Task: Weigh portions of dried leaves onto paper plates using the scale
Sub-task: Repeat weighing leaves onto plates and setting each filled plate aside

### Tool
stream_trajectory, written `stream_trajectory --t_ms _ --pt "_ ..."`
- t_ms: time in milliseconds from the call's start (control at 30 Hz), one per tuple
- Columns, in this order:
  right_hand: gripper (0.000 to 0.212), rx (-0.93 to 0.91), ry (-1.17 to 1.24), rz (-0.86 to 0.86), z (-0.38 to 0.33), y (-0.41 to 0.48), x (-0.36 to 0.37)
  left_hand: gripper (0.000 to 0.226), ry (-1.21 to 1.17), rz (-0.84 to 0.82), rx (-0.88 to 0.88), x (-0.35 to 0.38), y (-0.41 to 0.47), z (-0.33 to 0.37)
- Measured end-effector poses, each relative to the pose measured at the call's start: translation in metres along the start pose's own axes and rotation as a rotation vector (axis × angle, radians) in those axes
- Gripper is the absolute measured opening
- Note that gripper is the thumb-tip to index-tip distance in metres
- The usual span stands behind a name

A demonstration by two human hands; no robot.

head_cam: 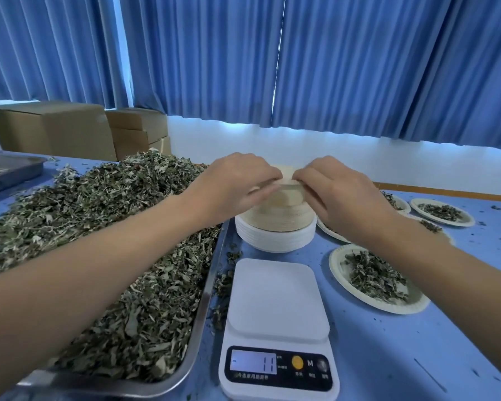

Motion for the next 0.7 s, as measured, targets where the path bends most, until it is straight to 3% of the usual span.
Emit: stream_trajectory --t_ms 100,167,233,333,400,467,567,700 --pt "0.037 -0.03 0.093 0.174 -0.021 -0.049 -0.01 0.047 -0.191 0.303 -0.13 -0.019 -0.029 0.018" --pt "0.044 -0.06 0.108 0.188 -0.041 -0.088 -0.006 0.043 -0.21 0.393 -0.309 -0.027 -0.049 0.023" --pt "0.044 -0.105 0.119 0.122 -0.058 -0.121 0.002 0.032 -0.118 0.253 -0.569 -0.03 -0.065 0.02" --pt "0.071 -0.153 0.179 -0.089 -0.067 -0.144 0.008 0.022 0.057 -0.224 -0.919 -0.027 -0.086 0.012" --pt "0.093 -0.099 0.231 -0.149 -0.061 -0.145 0.001 0.025 0.055 -0.509 -1.057 -0.023 -0.098 0.012" --pt "0.094 0.003 0.285 -0.143 -0.05 -0.143 -0.007 0.045 0.05 -0.71 -1.079 -0.017 -0.107 0.012" --pt "0.074 0.176 0.38 -0.07 -0.04 -0.134 -0.013 0.07 0.071 -0.803 -1.034 -0.012 -0.113 0.009" --pt "0.055 0.509 0.556 0.093 -0.049 -0.139 0.006 0.066 0.108 -0.723 -1.013 -0.009 -0.116 0.007"
Point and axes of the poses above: each hand's wrist, its own y-axis towards the middle knuckle, its own x-axis out of the palm, z = x × y, the point moved 2 cm from there along y, towards the middle knuckle, and after that the axes turned 9 degrees about -y, right-handed, at the moved point
